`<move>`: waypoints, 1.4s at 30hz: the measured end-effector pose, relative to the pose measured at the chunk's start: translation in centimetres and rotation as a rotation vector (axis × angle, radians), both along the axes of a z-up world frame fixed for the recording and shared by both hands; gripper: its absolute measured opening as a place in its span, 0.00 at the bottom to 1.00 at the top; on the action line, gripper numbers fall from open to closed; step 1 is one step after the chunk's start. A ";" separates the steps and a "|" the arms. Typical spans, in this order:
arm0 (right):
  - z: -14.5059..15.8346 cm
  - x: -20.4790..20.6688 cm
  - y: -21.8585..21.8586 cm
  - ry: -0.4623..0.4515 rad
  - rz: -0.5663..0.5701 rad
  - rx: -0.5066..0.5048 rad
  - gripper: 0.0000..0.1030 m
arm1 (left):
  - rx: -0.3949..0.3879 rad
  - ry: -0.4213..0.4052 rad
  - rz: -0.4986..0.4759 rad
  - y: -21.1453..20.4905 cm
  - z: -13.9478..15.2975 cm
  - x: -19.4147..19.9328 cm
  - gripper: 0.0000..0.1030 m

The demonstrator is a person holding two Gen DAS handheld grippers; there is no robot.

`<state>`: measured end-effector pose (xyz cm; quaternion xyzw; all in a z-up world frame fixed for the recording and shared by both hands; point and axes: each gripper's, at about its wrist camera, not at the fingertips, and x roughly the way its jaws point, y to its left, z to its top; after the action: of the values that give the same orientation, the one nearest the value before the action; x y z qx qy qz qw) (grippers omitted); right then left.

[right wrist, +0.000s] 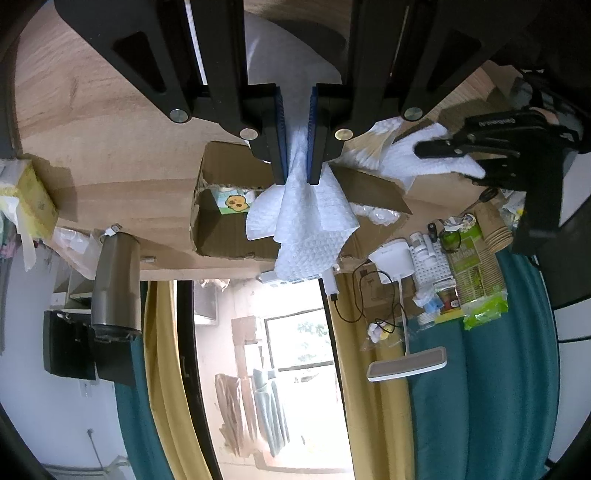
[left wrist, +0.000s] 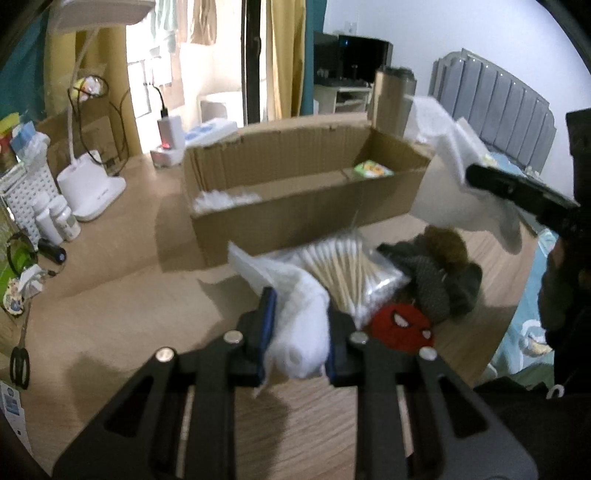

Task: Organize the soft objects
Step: 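Grasp a white cloth with the left gripper while the right gripper holds the towel up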

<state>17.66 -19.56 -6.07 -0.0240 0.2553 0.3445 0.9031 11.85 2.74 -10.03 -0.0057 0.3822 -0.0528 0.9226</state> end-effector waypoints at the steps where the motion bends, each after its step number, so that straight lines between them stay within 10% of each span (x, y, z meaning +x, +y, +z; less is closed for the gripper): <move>1: 0.1 0.0 0.0 -0.003 0.000 0.000 0.11 | 0.001 -0.008 0.000 0.1 0.2 0.0 0.22; 42: 4.2 0.9 0.6 -0.137 -0.016 0.003 0.11 | -0.137 -0.342 0.010 1.9 7.1 0.5 0.10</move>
<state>18.54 -18.94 -1.83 -0.0442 0.1925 0.3351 0.9212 12.32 4.65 -2.97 -0.0615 0.2154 -0.0742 0.9718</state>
